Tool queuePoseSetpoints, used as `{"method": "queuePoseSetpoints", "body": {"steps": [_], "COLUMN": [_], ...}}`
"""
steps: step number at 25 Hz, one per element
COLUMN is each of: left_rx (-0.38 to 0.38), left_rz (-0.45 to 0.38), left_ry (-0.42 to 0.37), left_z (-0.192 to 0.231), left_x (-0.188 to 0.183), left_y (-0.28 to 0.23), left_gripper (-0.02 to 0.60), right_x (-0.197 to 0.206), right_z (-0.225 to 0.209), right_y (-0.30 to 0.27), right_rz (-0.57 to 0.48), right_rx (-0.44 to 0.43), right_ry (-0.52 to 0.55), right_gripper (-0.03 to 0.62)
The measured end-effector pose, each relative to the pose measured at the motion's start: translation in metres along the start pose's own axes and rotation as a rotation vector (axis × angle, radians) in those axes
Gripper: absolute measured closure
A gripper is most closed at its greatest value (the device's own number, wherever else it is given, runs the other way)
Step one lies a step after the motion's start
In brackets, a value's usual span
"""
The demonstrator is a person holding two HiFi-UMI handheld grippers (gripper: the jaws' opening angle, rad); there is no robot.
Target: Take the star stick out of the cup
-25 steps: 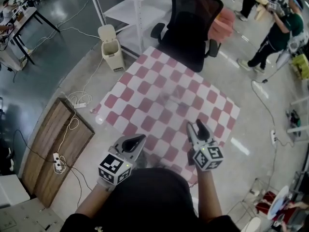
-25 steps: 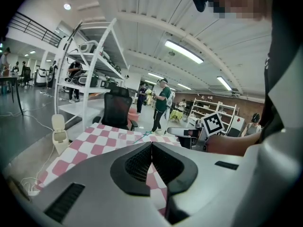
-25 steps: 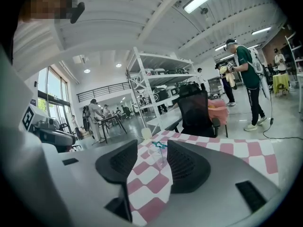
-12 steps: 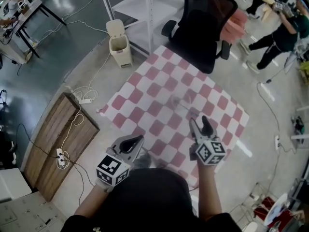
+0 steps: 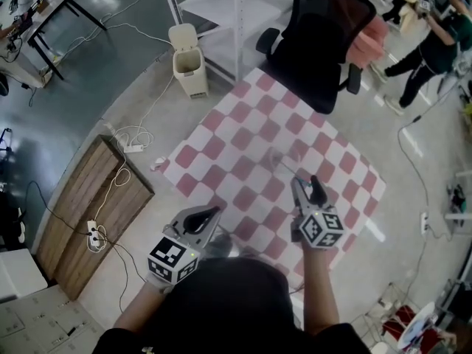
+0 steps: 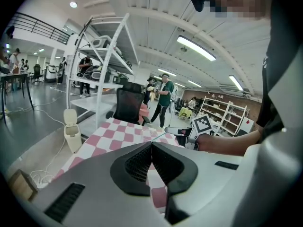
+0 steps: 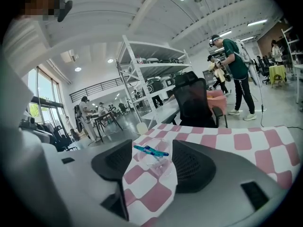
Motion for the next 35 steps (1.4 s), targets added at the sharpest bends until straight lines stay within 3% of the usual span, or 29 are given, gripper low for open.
{"method": "queuePoseSetpoints", "body": {"steps": [4,6,18,35], "left_rx": [-0.005,-0.007,0.011,0.122], "left_rz": [0.001,0.001,-0.01,-0.07], "left_ry": [0.006,0.007,0.0,-0.064], "left_z": [0.004,0.006,0.004,-0.026], "left_x": [0.001,0.0,-0.001,-0.014], "left_y": [0.002,0.002,0.006,0.003], "left_gripper": [0.541,0.541,0.541,0.541], "right_x": [0.004,0.004,-0.013,-0.062], "right_z": [0.0,0.0,0.013,0.041], "right_y": [-0.005,-0.007,0.007,0.11], "right_rz": [0.012,0.009,-0.064,-0.32], "right_rx": [0.008,0.011,0.012,0.04], "right_ry": [-0.009,-0.008,0.04,0.045], "right_gripper": [0.332,0.376,0.384,0.385]}}
Point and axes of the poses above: the fingertips, and each gripper's own axes: y backward along the fingers, z to its left, x out of its underside, the point moved 7 cm from there along y, backward along the fingers, and after that the axes turned 3 degrees about z, right-handed, at the moved point
